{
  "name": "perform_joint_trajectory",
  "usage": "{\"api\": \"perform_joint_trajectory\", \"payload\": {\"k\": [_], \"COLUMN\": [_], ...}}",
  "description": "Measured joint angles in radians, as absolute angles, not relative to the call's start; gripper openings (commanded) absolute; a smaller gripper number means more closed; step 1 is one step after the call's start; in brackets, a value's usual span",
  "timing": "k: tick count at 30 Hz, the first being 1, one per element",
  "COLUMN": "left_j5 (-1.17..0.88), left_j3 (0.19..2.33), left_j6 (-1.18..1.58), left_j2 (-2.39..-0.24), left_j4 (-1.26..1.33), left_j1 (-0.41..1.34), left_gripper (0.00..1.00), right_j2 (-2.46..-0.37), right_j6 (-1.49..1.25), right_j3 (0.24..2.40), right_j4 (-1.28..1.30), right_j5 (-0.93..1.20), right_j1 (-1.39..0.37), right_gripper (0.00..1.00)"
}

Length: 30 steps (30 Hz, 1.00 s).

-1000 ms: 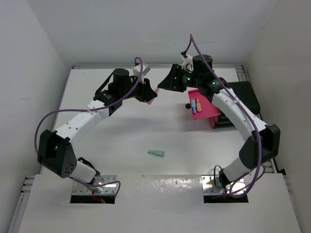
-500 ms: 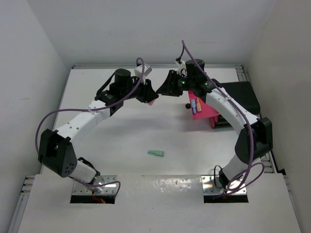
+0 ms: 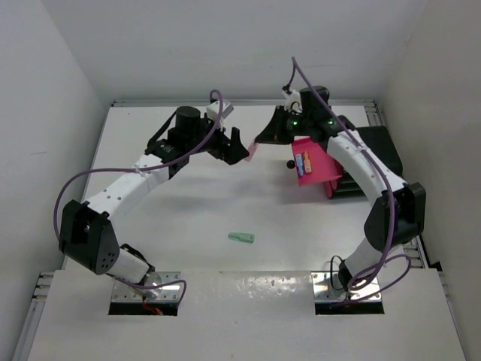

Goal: Sort the stationery into containers
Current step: Place the stationery in the drawer.

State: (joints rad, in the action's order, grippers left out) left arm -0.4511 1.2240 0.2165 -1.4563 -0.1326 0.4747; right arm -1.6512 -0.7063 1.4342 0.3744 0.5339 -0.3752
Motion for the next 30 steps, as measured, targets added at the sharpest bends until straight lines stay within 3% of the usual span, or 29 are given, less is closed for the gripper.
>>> {"api": "perform_joint_trajectory", "payload": {"k": [9,19,30], "left_j5": [-0.444,-0.456,-0.387], "left_j3": [1.234,1.208,1.128], "left_j6": [-0.06,-0.448,-0.514], "left_j2": [-1.431,-1.486,-1.543], "left_j4": [-0.307,-0.572,-0.59], "left_j1": [0.413,0.587,0.7], "left_gripper": [1.0,1.0,0.88], "right_j2": [-1.644,-1.681,-1.821], "right_j6": [-0.342,0.051,0.2], "right_j3": [1.727,1.816,1.814], "right_j4": [0.773,1.101,1.162], "right_j5": [0.483,0.223,0.066], "right_j1": [-0.103,-0.087,-0.103], "right_gripper": [0.0,0.0,0.0]}}
